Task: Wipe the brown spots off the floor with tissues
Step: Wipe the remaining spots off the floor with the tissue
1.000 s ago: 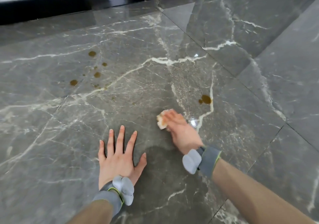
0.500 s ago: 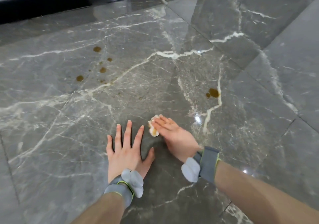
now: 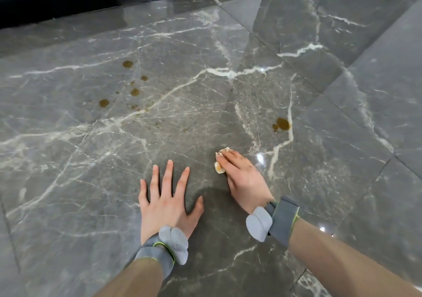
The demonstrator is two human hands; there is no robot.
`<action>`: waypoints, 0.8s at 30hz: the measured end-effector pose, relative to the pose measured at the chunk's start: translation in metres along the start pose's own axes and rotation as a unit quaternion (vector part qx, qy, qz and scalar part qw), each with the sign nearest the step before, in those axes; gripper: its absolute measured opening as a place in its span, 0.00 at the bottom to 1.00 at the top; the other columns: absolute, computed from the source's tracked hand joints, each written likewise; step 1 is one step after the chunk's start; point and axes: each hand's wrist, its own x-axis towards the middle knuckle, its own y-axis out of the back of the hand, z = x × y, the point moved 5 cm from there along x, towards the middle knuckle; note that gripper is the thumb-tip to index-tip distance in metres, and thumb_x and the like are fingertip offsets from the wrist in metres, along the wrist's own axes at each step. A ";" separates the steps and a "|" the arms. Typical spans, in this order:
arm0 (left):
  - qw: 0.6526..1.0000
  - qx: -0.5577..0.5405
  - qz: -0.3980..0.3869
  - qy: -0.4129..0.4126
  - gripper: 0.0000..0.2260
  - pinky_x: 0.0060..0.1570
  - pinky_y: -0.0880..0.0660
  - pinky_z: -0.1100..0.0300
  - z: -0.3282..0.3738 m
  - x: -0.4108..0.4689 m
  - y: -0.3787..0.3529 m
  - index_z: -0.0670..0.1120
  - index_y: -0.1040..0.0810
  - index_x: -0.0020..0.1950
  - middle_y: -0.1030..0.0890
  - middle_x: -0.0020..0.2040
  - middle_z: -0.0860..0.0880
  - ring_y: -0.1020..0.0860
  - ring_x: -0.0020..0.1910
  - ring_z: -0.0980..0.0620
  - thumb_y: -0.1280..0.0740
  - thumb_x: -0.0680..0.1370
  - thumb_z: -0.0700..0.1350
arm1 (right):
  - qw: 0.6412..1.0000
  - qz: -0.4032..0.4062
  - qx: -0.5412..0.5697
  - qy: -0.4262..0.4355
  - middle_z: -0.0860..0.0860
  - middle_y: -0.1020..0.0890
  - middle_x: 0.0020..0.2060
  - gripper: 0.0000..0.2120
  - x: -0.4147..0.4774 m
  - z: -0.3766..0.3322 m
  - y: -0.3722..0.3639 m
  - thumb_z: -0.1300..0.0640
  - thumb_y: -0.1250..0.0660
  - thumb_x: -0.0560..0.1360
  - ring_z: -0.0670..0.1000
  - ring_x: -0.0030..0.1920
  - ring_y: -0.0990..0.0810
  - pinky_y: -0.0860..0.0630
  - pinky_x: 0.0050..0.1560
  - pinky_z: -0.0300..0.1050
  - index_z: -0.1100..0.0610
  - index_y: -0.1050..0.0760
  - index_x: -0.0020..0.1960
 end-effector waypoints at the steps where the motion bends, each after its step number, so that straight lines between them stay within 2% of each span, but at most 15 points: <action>1: 1.000 -0.001 0.003 0.000 0.30 0.68 0.48 0.41 0.000 0.000 0.000 0.53 0.31 0.70 0.35 0.73 0.46 0.40 0.72 0.41 0.46 0.71 0.64 | 0.999 0.011 0.038 -0.037 0.56 0.20 0.56 0.20 0.005 0.004 0.008 0.66 0.43 0.72 0.56 0.58 0.22 0.26 0.58 0.45 0.59 0.26 0.61; 2: 1.000 -0.002 0.006 -0.002 0.30 0.68 0.48 0.41 0.000 0.000 0.000 0.53 0.31 0.69 0.34 0.73 0.45 0.40 0.72 0.40 0.46 0.71 0.64 | 0.988 0.032 0.102 -0.109 0.54 0.19 0.55 0.19 0.009 0.013 0.018 0.66 0.42 0.72 0.53 0.55 0.22 0.27 0.57 0.40 0.57 0.25 0.61; 3: 1.000 -0.003 0.008 -0.004 0.30 0.68 0.48 0.41 0.000 0.000 0.000 0.52 0.30 0.69 0.34 0.72 0.45 0.40 0.72 0.40 0.46 0.71 0.64 | 0.964 0.059 0.173 -0.195 0.52 0.19 0.53 0.18 0.011 0.024 0.027 0.66 0.40 0.73 0.51 0.52 0.22 0.28 0.55 0.37 0.54 0.24 0.60; 5: 1.000 -0.003 0.011 -0.003 0.30 0.68 0.48 0.41 0.000 -0.001 0.001 0.52 0.30 0.69 0.34 0.72 0.45 0.40 0.72 0.40 0.46 0.71 0.64 | 0.895 0.119 0.287 -0.319 0.49 0.18 0.50 0.17 0.011 0.050 0.039 0.66 0.39 0.72 0.48 0.48 0.21 0.26 0.53 0.41 0.51 0.23 0.57; 7: 1.000 -0.004 0.012 0.000 0.30 0.68 0.48 0.41 -0.001 0.000 0.000 0.52 0.30 0.69 0.34 0.72 0.45 0.41 0.72 0.41 0.46 0.71 0.64 | 0.885 0.142 0.283 -0.342 0.49 0.18 0.48 0.16 0.012 0.064 0.048 0.66 0.39 0.72 0.48 0.45 0.22 0.26 0.48 0.43 0.50 0.23 0.54; 9: 1.000 -0.002 0.008 -0.003 0.30 0.68 0.48 0.41 0.000 0.000 0.000 0.52 0.30 0.69 0.34 0.72 0.45 0.41 0.72 0.41 0.46 0.71 0.64 | 0.906 0.132 0.212 -0.343 0.50 0.19 0.49 0.15 0.006 0.076 0.051 0.65 0.39 0.73 0.50 0.47 0.23 0.30 0.48 0.41 0.50 0.23 0.54; 11: 1.000 -0.002 0.008 -0.002 0.30 0.68 0.48 0.41 0.000 0.000 0.000 0.52 0.30 0.69 0.34 0.72 0.45 0.41 0.72 0.41 0.46 0.70 0.64 | 0.931 0.123 0.113 -0.325 0.53 0.20 0.48 0.14 -0.001 0.084 0.049 0.64 0.38 0.74 0.54 0.49 0.24 0.34 0.48 0.38 0.53 0.22 0.56; 13: 1.000 -0.004 0.007 -0.002 0.30 0.67 0.47 0.41 0.000 0.000 -0.001 0.53 0.30 0.69 0.34 0.72 0.45 0.41 0.72 0.41 0.46 0.70 0.64 | 0.958 0.122 0.019 -0.257 0.56 0.21 0.49 0.16 -0.004 0.082 0.047 0.69 0.37 0.72 0.58 0.51 0.25 0.37 0.50 0.33 0.57 0.22 0.57; 15: 1.000 -0.003 0.006 -0.003 0.30 0.67 0.47 0.40 -0.001 0.000 -0.001 0.53 0.31 0.69 0.35 0.73 0.45 0.41 0.72 0.41 0.46 0.70 0.64 | 0.977 0.099 -0.024 -0.186 0.59 0.22 0.52 0.19 -0.008 0.076 0.042 0.71 0.36 0.70 0.60 0.51 0.26 0.40 0.54 0.31 0.61 0.23 0.59; 18: 1.000 0.000 0.007 -0.005 0.30 0.68 0.48 0.41 -0.001 -0.001 -0.001 0.52 0.31 0.69 0.35 0.73 0.45 0.41 0.72 0.41 0.46 0.71 0.64 | 0.987 0.050 -0.047 -0.147 0.59 0.24 0.56 0.19 -0.012 0.074 0.039 0.65 0.39 0.72 0.59 0.53 0.29 0.40 0.59 0.35 0.63 0.26 0.62; 20: 1.000 0.000 0.007 -0.004 0.30 0.67 0.48 0.41 0.000 -0.001 -0.001 0.52 0.31 0.69 0.35 0.73 0.45 0.41 0.72 0.41 0.46 0.70 0.64 | 0.990 0.038 -0.053 -0.123 0.58 0.23 0.56 0.17 -0.013 0.070 0.041 0.61 0.40 0.73 0.56 0.53 0.29 0.37 0.59 0.37 0.62 0.25 0.61; 24: 1.000 -0.002 0.004 -0.002 0.30 0.68 0.48 0.41 -0.001 0.000 0.000 0.53 0.31 0.69 0.34 0.73 0.46 0.40 0.72 0.41 0.46 0.70 0.64 | 1.000 -0.003 -0.012 -0.006 0.56 0.19 0.51 0.14 -0.017 0.035 0.033 0.68 0.32 0.70 0.50 0.49 0.29 0.32 0.55 0.39 0.60 0.21 0.55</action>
